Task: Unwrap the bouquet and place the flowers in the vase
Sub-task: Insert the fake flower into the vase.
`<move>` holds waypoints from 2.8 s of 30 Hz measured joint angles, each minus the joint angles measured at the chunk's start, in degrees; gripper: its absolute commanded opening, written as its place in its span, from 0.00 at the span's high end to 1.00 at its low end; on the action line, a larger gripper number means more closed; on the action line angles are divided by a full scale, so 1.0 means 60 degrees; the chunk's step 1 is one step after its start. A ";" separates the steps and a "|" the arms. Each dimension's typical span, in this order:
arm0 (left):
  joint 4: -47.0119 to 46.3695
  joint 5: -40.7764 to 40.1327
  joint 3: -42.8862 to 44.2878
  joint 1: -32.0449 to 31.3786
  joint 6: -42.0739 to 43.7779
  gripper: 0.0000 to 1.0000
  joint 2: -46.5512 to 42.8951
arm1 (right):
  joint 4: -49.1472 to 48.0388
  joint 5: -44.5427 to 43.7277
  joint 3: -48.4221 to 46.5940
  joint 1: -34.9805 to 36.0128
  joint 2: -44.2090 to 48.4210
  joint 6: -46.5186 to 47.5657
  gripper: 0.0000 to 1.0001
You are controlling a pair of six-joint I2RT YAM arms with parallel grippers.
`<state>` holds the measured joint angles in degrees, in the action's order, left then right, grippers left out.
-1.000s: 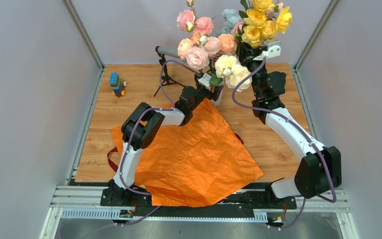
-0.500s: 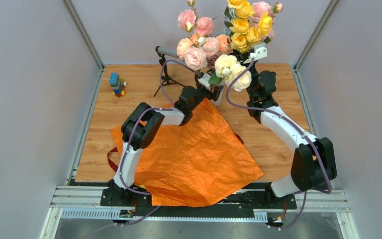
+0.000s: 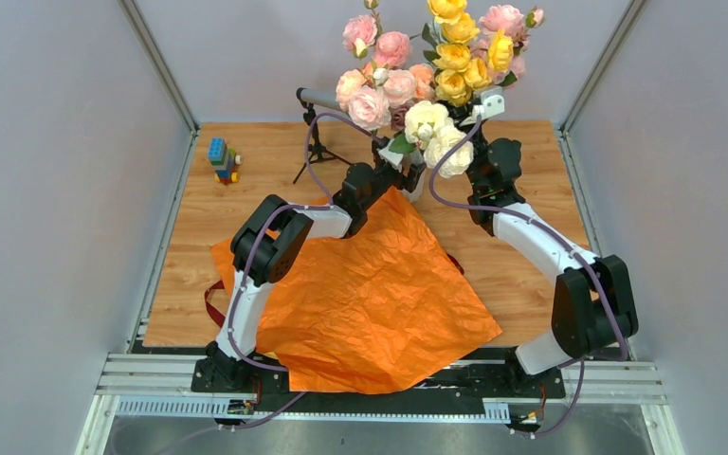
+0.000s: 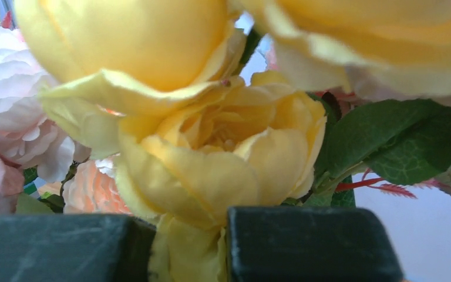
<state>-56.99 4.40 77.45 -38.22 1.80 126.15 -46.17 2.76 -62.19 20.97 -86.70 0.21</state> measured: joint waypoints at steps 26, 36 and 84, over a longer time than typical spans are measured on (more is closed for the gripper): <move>0.0605 -0.0066 0.0321 0.0029 -0.0040 0.50 0.0000 | 0.1341 -0.0619 0.3107 0.0000 0.2568 -0.0022 0.16; 0.0630 -0.0025 0.0346 0.0036 -0.0025 0.44 0.0000 | 0.1756 -0.0943 0.3898 0.0000 0.3479 -0.0026 0.15; 0.0215 -0.0015 -0.2120 0.0098 0.0160 0.00 -0.0743 | 0.2291 -0.1308 0.4153 0.0000 0.3825 -0.0310 0.11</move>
<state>-55.70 4.32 64.73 -37.63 2.76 121.69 -32.42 -5.08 -37.28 20.97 -63.75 -1.65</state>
